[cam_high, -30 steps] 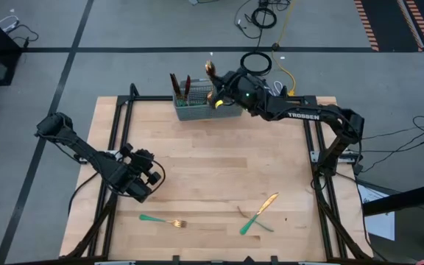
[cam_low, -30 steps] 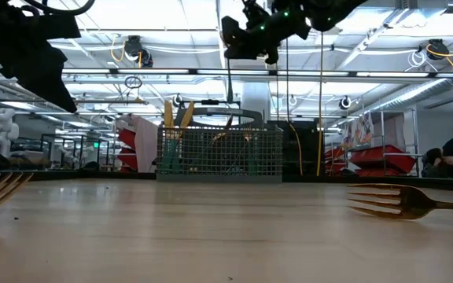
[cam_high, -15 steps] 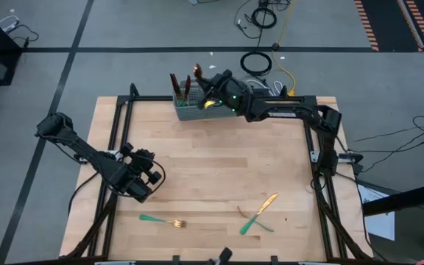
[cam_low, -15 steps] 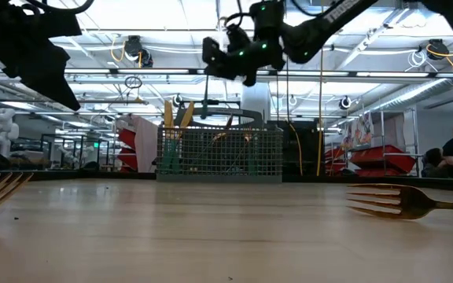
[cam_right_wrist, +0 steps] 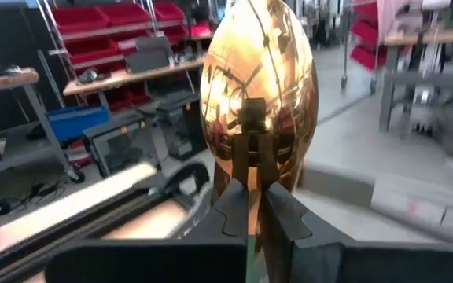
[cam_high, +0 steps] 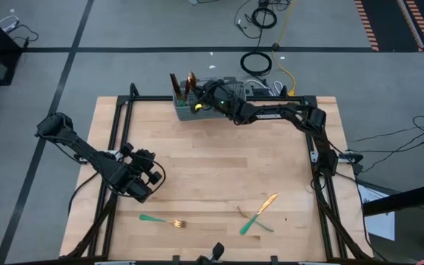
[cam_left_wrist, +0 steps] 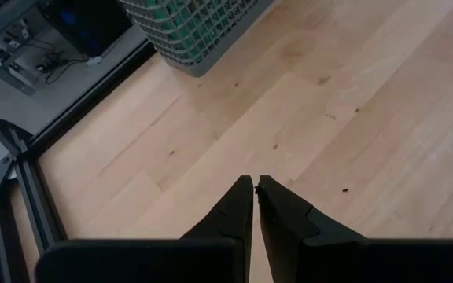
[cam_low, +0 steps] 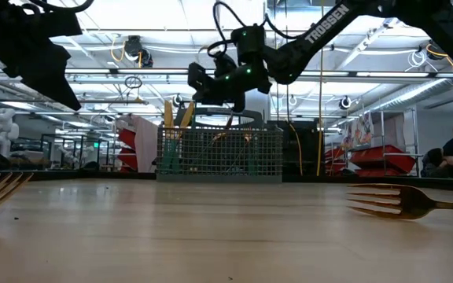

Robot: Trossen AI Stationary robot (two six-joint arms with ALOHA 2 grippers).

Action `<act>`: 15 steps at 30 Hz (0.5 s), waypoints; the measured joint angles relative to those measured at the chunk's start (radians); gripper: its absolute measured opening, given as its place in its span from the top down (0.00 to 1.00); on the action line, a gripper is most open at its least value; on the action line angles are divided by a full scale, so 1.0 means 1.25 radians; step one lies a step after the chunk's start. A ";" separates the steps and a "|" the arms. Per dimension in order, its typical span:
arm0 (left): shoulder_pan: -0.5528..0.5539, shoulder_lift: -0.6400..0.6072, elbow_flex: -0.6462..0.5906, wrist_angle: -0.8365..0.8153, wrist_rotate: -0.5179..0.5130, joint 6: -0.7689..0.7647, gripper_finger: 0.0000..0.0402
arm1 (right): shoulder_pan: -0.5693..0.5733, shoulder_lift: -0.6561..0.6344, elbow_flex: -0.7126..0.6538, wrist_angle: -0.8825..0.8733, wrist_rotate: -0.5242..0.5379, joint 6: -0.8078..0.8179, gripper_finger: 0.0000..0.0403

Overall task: Sort silverware
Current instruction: Put the green spoon into the gray bin

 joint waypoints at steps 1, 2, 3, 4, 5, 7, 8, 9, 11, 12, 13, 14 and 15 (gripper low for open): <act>0.000 0.000 0.000 0.001 0.000 0.000 0.92 | 0.000 0.001 0.000 -0.014 0.001 0.016 1.00; 0.000 0.000 0.000 0.002 -0.001 0.000 0.92 | 0.001 0.001 0.000 -0.028 0.003 0.027 1.00; 0.000 0.000 0.000 0.002 -0.003 0.000 0.92 | 0.001 0.001 0.000 -0.041 0.012 0.033 0.99; 0.000 0.000 0.000 0.002 -0.005 0.000 0.92 | 0.001 0.001 0.000 -0.054 0.016 0.037 0.98; 0.000 0.000 0.000 0.003 -0.008 0.000 0.92 | 0.001 0.001 0.000 -0.062 0.015 0.040 0.97; 0.000 0.000 0.000 0.003 -0.013 0.000 0.92 | 0.000 0.001 0.000 -0.082 0.016 0.046 0.95; 0.000 0.000 0.000 0.003 -0.016 0.000 0.92 | 0.000 0.001 0.000 -0.089 0.016 0.050 0.93; 0.000 0.000 0.000 0.003 -0.019 0.000 0.92 | 0.000 0.001 0.000 -0.092 0.015 0.058 0.92; 0.000 0.000 0.000 0.003 -0.020 0.000 0.92 | 0.001 0.001 0.000 -0.098 0.015 0.075 0.90; 0.000 0.000 0.000 0.003 -0.020 0.000 0.92 | 0.001 0.001 0.000 -0.100 0.015 0.080 0.88; 0.000 0.000 0.000 0.003 -0.020 0.000 0.92 | 0.001 0.001 0.000 -0.101 0.015 0.083 0.87; 0.000 0.000 0.000 0.003 -0.020 0.000 0.92 | 0.001 0.001 0.000 -0.101 0.015 0.086 0.86; 0.000 0.000 0.000 0.003 -0.020 0.000 0.92 | 0.001 0.001 0.000 -0.101 0.015 0.086 0.86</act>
